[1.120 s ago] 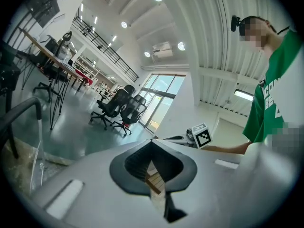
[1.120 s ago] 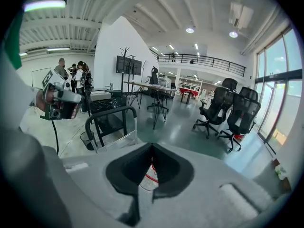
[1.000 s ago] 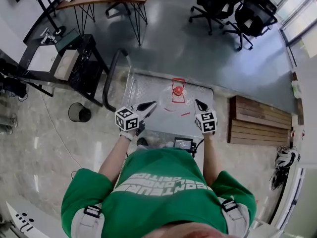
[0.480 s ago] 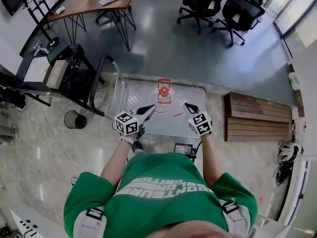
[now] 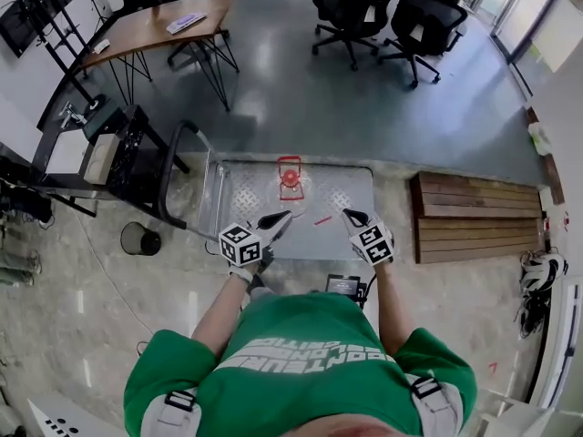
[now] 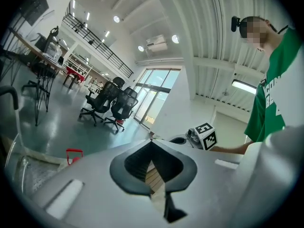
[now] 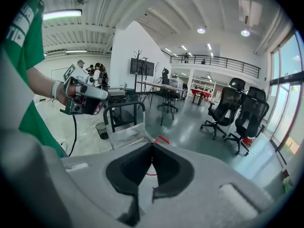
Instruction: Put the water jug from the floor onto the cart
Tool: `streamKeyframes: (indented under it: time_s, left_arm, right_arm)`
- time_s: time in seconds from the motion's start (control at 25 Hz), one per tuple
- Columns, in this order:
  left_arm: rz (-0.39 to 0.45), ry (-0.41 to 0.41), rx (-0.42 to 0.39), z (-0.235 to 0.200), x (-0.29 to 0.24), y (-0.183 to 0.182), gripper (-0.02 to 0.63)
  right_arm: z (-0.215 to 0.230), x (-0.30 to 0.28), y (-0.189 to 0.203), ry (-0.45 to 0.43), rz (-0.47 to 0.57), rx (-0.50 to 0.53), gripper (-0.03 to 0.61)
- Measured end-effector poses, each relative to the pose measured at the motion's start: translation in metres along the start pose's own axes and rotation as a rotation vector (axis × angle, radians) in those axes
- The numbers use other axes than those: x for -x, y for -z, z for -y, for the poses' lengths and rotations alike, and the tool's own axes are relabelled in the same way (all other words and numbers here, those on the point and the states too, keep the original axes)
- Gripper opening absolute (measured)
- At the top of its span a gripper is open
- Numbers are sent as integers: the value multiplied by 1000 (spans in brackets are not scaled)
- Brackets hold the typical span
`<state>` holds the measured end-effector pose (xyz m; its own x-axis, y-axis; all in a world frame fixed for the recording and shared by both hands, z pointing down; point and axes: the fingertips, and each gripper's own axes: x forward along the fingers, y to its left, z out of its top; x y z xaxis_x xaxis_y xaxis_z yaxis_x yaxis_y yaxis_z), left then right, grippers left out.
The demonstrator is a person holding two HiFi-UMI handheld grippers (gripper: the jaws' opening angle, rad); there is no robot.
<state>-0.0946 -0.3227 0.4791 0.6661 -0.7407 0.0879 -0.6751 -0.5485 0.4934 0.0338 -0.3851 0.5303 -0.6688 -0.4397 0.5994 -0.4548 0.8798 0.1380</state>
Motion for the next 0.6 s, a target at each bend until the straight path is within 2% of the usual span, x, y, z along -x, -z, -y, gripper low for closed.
streamKeyframes:
  time_s: [0.36, 0.6]
  left_arm:
    - [-10, -8, 0, 9, -5, 8, 9]
    - [-15, -14, 0, 11, -6, 11, 8]
  right_arm:
    - [6, 8, 19, 12, -7, -4, -6]
    - [4, 10, 17, 2, -5, -14, -6]
